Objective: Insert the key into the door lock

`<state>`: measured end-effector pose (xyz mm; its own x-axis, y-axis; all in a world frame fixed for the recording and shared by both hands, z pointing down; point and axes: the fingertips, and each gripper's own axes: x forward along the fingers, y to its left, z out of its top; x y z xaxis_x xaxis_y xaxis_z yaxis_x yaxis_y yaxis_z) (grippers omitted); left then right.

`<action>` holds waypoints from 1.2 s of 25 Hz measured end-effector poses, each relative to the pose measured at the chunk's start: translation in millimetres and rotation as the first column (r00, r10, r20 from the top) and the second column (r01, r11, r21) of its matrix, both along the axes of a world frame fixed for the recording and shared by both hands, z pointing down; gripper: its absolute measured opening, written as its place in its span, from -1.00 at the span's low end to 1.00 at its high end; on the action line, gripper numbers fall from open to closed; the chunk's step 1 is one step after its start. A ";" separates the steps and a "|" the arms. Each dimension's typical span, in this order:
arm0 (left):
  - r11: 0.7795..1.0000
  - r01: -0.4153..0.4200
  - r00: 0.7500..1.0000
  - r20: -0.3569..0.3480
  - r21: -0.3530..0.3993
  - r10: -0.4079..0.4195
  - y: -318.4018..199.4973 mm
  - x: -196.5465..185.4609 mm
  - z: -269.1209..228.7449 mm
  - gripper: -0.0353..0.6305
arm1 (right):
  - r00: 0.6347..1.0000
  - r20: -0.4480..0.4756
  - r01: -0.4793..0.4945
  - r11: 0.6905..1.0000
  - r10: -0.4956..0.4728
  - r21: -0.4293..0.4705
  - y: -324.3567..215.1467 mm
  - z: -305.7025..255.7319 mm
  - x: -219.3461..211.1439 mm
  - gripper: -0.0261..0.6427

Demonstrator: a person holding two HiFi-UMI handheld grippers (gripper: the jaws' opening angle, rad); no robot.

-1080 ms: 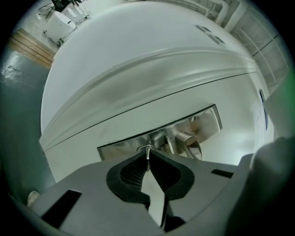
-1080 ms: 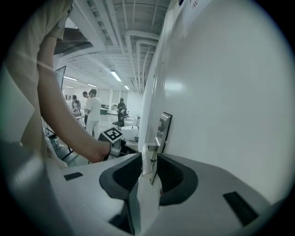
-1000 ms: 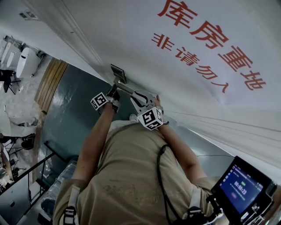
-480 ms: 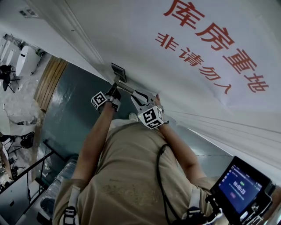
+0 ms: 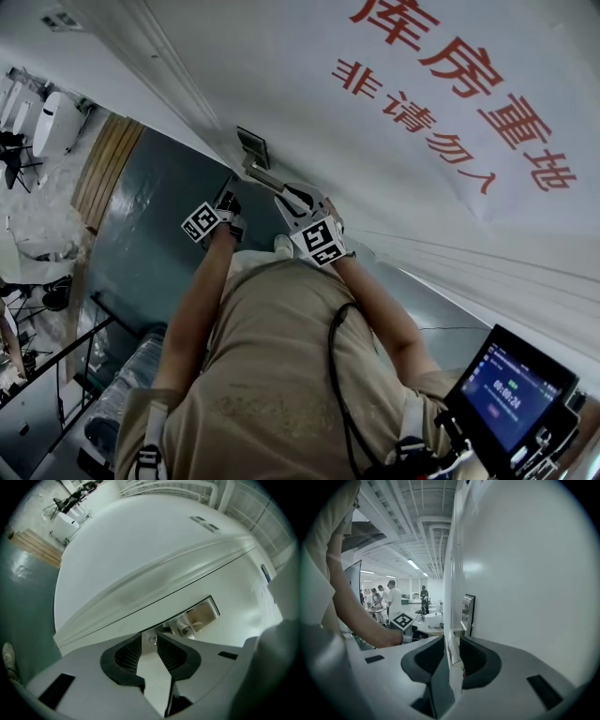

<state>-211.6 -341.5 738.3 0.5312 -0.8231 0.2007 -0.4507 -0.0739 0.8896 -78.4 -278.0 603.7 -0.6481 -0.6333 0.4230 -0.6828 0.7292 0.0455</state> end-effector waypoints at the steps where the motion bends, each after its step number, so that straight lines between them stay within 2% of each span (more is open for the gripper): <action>1: 1.000 0.002 0.999 0.037 0.012 -0.002 3.2 -5.2 -3.8 -0.60 | 1.000 0.011 0.002 1.000 -0.002 -0.009 0.3 0.0 -2.1 -0.59; 3: 0.999 -0.002 0.989 0.149 0.051 -0.006 9.4 -15.5 -14.7 -0.60 | 1.000 0.023 0.014 1.000 -0.014 -0.017 0.4 -1.1 -7.5 -0.59; 5: 0.995 -0.014 0.959 0.282 0.102 -0.016 15.6 -23.6 -29.5 -0.59 | 0.999 0.030 0.026 1.000 -0.026 -0.017 -1.0 -3.1 -12.7 -0.59; 7: 0.989 -0.031 0.934 0.357 0.146 -0.023 21.2 -26.3 -44.0 -0.59 | 0.999 0.040 0.032 0.999 -0.032 -0.017 -4.2 -4.9 -17.0 -0.59; 14: 0.969 -0.025 0.915 0.396 0.244 -0.076 34.4 -35.7 -85.4 -0.59 | 0.995 0.064 0.077 0.997 -0.076 -0.011 -13.1 -10.0 -37.6 -0.59; 19: 0.960 0.004 0.907 0.404 0.278 -0.121 54.0 -57.9 -106.8 -0.59 | 0.990 0.070 0.122 0.993 -0.122 0.003 -16.2 -15.4 -61.5 -0.59; 24: 0.954 0.091 0.884 0.419 0.284 -0.209 97.6 -105.5 -117.4 -0.58 | 0.982 0.096 0.160 0.987 -0.161 0.018 -5.2 -26.1 -92.8 -0.59; 30: 0.942 0.176 0.834 0.464 0.287 -0.297 149.8 -169.5 -129.6 -0.53 | 0.970 0.111 0.214 0.976 -0.217 0.041 4.7 -37.7 -140.3 -0.59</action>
